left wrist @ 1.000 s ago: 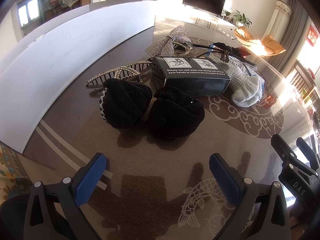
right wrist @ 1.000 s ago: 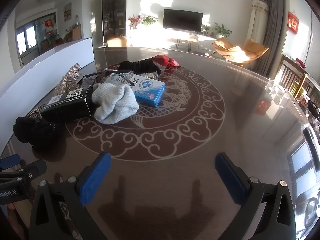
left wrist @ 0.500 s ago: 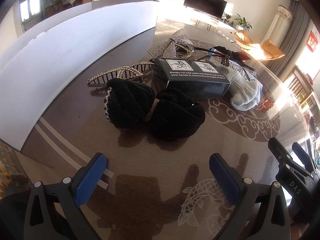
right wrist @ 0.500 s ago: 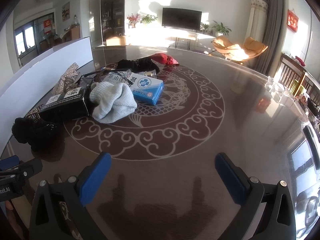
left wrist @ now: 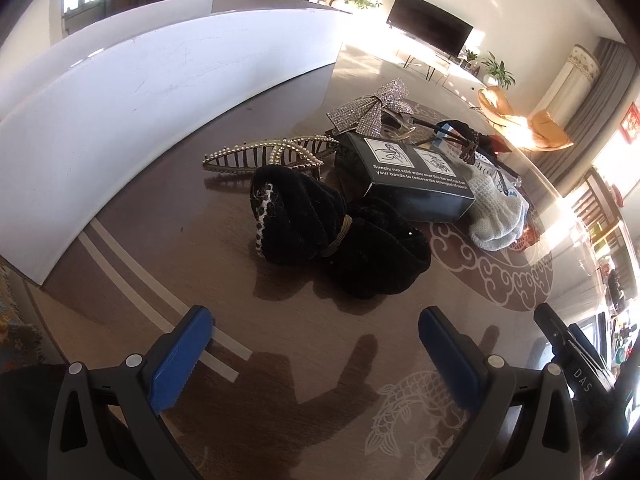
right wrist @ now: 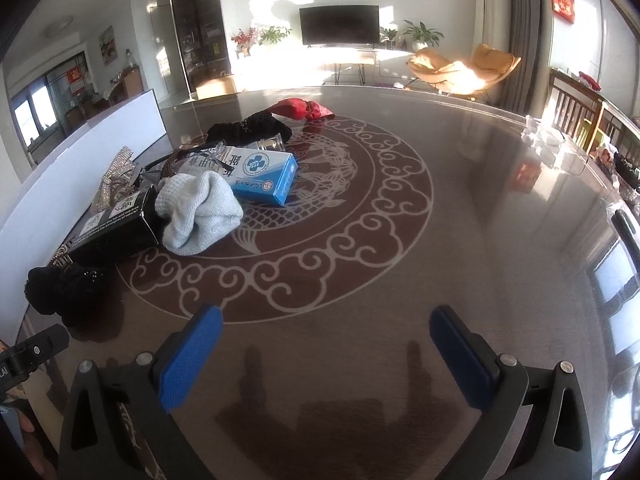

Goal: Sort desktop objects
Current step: 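Move the left tool down toward the black velvet pouch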

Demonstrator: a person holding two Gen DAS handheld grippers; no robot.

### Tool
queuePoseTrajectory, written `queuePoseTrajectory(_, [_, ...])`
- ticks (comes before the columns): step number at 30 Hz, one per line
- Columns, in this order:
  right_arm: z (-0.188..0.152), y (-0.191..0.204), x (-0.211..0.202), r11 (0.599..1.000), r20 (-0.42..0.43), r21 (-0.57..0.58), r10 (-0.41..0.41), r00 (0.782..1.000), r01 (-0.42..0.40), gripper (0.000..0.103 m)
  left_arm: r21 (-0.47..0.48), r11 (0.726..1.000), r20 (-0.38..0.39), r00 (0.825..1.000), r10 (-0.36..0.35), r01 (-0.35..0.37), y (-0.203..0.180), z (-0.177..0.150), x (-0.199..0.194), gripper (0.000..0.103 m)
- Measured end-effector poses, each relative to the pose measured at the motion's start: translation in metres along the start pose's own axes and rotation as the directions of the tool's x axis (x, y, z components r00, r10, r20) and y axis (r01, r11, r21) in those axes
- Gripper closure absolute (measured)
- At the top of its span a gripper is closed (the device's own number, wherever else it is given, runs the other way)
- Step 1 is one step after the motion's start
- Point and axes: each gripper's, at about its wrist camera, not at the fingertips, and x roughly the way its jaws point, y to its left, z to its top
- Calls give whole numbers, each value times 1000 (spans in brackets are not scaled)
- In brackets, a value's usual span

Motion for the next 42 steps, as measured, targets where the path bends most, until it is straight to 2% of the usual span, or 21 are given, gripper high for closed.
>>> queuePoseTrajectory(5, [0,2,-2,1000,10,-10,14,1000,-14,0,-102,994,39,999,-31,35,16,9,-4,0])
queuePoseTrajectory(7, [0,2,-1,1000,4,-10,18,1000,-18,0,-120,992,57,998,-22,29,18,18,-3,0])
queuePoseTrajectory(10, [0,6,0,999,-3,-29,13,1000,-14,0,-83,996,73,997,33,-27,12,33,3,0])
queuePoseTrajectory(13, [-1,9,0,999,-4,-51,10,1000,-11,0,-13,990,54,988,141,-141,5,40,16,0])
queuePoseTrajectory(16, [-1,9,0,999,-3,-50,14,1000,-14,0,-16,995,49,994,100,-99,4,40,22,0])
queuePoseTrajectory(20, [-1,9,-1,999,-2,-49,9,1000,-9,0,87,996,-1,999,-33,33,-13,36,27,0])
queuePoseTrajectory(22, [-1,9,-1,999,-2,-49,9,1000,-9,0,58,998,24,999,-42,40,-8,36,22,0])
queuePoseTrajectory(25, [-1,8,0,999,-6,-47,10,1000,-11,0,-49,995,26,996,-84,85,12,40,21,0])
queuePoseTrajectory(28, [-1,10,0,999,-8,-53,6,1000,-7,0,-71,989,32,992,-126,128,18,42,22,0])
queuePoseTrajectory(33, [-1,11,1,998,-10,-58,5,1000,-6,0,31,985,14,986,-167,167,-8,36,22,0])
queuePoseTrajectory(37, [-1,6,-1,999,2,-33,17,1000,-17,0,183,978,10,994,-108,104,-39,30,25,0])
queuePoseTrajectory(41, [0,-1,0,999,-1,6,35,999,-35,0,274,960,-49,998,-36,48,-57,28,40,0])
queuePoseTrajectory(42, [0,-3,1,999,-8,18,40,999,-40,0,303,953,-34,999,-7,17,-63,26,42,0])
